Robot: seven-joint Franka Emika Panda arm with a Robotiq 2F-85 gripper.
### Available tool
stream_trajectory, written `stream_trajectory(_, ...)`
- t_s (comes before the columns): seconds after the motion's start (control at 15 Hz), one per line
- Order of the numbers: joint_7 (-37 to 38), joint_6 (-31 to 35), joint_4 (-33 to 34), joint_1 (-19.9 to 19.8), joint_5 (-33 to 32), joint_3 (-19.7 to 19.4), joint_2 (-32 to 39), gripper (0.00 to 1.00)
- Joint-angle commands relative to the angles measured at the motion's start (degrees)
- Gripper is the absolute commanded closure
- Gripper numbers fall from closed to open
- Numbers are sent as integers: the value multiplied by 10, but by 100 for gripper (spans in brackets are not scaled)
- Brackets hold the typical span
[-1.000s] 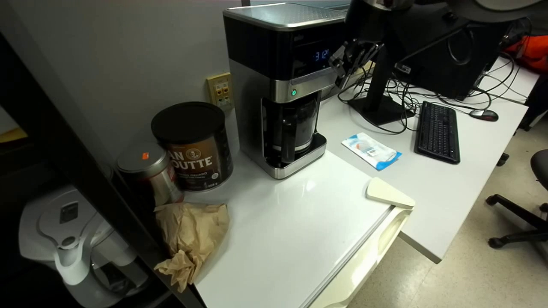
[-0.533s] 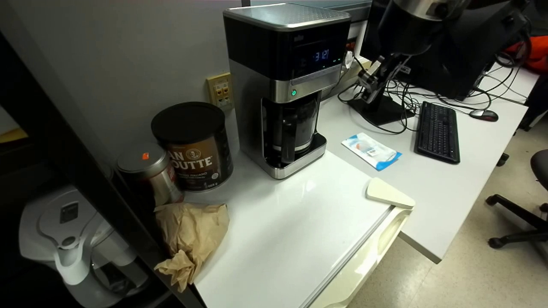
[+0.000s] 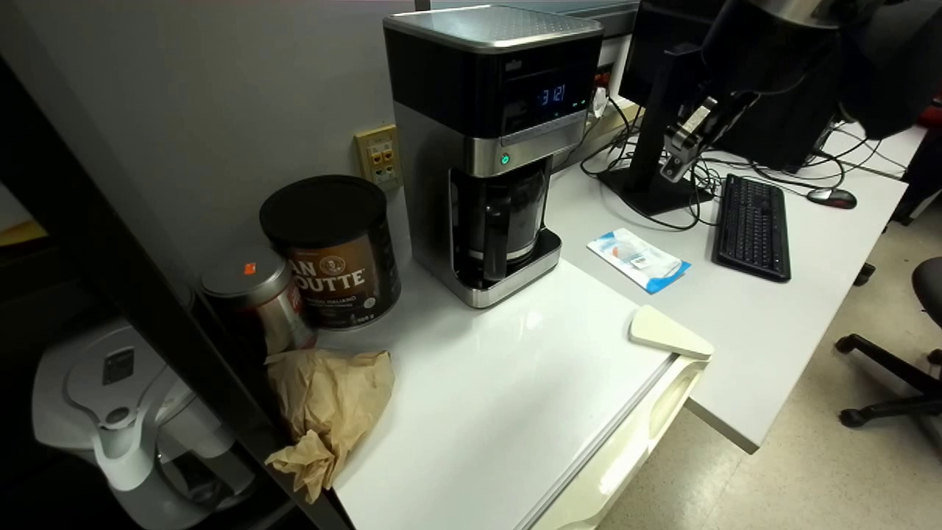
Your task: Press a button on the coffeemaker
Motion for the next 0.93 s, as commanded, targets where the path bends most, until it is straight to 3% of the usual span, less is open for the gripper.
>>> stream_trajectory(0.0, 0, -1, -2, -4, -3, 5, -2, 92)
stream_trajectory(0.07, 0, -1, -2, -4, -3, 5, -3, 86)
stream_trajectory(0.87, 0, -1, -3, -4, -3, 5, -4, 85)
